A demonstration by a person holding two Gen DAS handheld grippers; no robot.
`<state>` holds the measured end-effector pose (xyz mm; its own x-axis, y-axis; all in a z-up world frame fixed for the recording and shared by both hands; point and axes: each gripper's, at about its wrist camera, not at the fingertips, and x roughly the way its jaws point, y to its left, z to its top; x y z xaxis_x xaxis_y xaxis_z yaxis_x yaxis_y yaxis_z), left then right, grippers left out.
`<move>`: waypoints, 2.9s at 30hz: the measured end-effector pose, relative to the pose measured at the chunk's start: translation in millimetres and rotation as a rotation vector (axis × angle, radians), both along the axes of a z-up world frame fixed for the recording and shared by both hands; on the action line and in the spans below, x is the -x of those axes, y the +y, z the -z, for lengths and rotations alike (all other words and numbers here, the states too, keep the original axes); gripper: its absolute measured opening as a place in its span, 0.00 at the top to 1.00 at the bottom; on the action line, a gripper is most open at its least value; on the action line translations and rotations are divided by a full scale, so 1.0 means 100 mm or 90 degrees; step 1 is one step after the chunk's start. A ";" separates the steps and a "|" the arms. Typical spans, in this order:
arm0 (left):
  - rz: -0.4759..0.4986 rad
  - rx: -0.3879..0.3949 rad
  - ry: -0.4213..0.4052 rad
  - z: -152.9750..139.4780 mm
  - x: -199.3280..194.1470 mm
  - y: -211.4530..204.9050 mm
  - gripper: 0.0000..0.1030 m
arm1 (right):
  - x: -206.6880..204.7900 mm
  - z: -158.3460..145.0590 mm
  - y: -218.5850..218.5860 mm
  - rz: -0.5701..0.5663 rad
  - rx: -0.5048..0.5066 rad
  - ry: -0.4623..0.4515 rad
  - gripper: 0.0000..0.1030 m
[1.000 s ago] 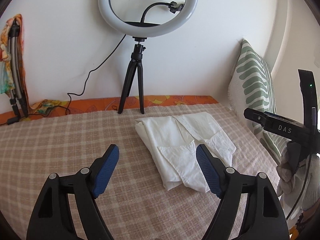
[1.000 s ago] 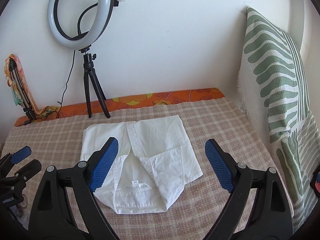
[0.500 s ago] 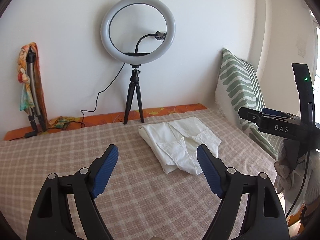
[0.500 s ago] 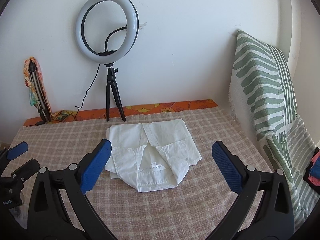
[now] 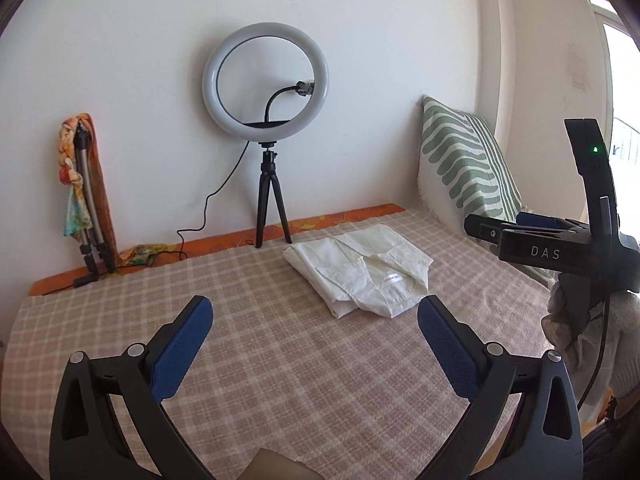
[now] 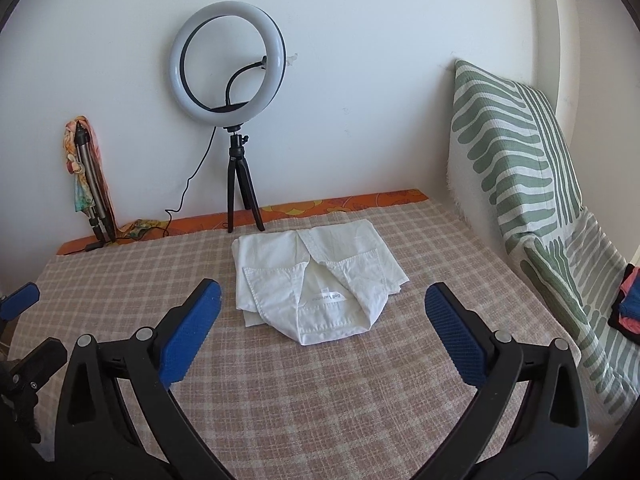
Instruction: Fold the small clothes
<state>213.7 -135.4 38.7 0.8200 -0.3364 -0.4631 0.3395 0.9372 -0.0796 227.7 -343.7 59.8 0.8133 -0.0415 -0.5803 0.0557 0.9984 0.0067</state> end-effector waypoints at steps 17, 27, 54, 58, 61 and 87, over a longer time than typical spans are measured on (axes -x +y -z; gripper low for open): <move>-0.028 -0.040 0.043 0.29 0.13 0.00 0.01 | 0.07 0.24 0.09 -0.010 -0.006 -0.016 0.00; -0.037 -0.047 0.046 0.30 0.15 0.01 0.01 | 0.10 0.37 0.10 0.004 -0.009 -0.005 0.00; -0.036 -0.045 0.054 0.31 0.18 0.01 0.01 | 0.10 0.45 0.12 0.001 -0.020 0.008 0.00; -0.035 -0.044 0.055 0.31 0.17 0.01 0.01 | 0.08 0.46 0.12 -0.002 -0.021 0.010 0.00; -0.035 -0.044 0.057 0.31 0.18 0.01 0.01 | 0.08 0.46 0.12 -0.002 -0.021 0.011 0.00; -0.034 -0.045 0.057 0.31 0.19 0.01 0.01 | 0.06 0.50 0.09 -0.011 -0.045 0.024 0.00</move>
<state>194.6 -134.9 7.2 0.7897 -0.2576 -0.5567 0.2839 0.9580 -0.0406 222.1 -334.3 9.8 0.7915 0.0140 -0.6110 0.0407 0.9963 0.0755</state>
